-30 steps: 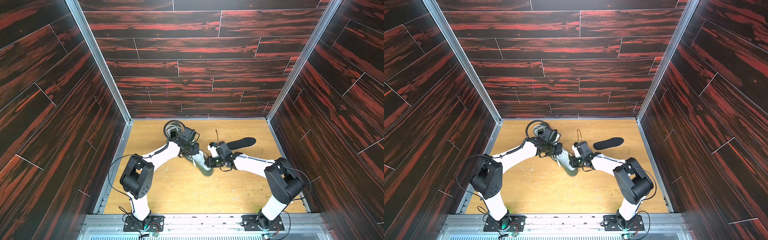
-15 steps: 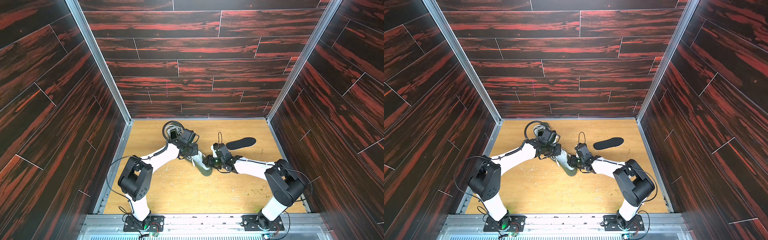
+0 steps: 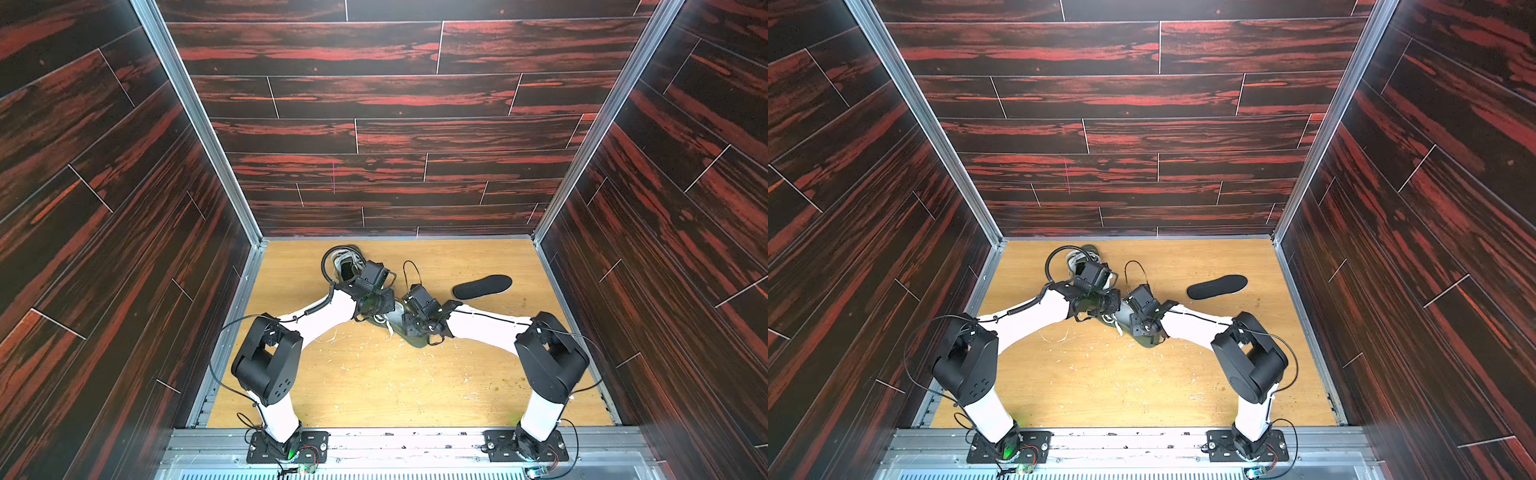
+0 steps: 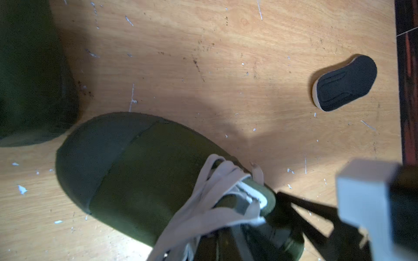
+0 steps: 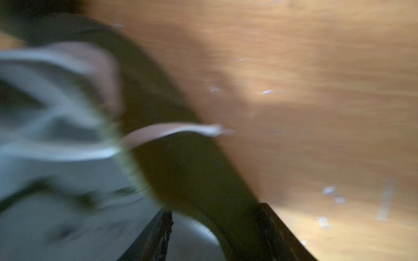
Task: Insert the insole into the shoe
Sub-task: Adjust the shoe at the center of the board.
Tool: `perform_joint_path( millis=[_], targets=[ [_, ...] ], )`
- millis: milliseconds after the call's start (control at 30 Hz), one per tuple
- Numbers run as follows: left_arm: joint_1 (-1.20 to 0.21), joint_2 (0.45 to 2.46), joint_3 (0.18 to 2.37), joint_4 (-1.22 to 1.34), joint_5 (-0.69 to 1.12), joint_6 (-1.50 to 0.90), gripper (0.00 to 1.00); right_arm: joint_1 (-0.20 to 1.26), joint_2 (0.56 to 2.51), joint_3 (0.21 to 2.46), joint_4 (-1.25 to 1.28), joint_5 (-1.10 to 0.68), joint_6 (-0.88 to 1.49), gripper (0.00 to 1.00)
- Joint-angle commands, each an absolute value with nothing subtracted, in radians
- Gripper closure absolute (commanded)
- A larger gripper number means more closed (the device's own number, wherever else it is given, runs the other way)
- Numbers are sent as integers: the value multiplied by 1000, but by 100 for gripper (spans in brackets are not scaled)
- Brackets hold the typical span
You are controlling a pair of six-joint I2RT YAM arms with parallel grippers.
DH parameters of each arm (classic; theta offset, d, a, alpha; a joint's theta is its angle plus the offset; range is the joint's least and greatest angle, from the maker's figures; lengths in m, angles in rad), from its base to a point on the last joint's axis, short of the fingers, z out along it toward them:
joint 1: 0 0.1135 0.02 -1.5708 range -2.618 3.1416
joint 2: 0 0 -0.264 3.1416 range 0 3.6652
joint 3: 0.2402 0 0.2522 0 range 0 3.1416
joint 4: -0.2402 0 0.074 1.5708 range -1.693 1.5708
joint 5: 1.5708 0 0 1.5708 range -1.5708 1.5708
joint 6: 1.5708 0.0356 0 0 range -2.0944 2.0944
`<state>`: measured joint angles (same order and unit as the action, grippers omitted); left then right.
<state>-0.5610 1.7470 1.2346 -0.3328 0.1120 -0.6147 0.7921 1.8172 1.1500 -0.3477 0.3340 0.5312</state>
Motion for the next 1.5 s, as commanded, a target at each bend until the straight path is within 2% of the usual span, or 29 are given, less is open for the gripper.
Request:
perform_joint_path(
  millis=[0,100,300,467,667,933,1200,1467],
  targets=[
    [-558,1669,1214,-323,78,-613,100,765,1825,1145,-473,459,495,35],
    [-558,1666,1204,-347,35,-608,100,737,1760,1111,-482,467,506,37],
    [-557,1678,1177,-387,-47,-615,100,644,1628,1039,-467,352,539,47],
    [-556,1674,1159,-369,-41,-622,100,578,1575,971,-415,223,563,58],
    [-557,1677,1155,-346,-18,-646,100,517,1571,921,-326,34,623,64],
    [-557,1680,1148,-351,-28,-656,100,410,1532,804,-171,-153,735,65],
    [-557,1703,1174,-359,-18,-671,100,385,1514,701,11,-243,829,71],
    [-558,1712,1210,-367,51,-663,100,326,1514,645,122,-322,849,71]
  ],
)
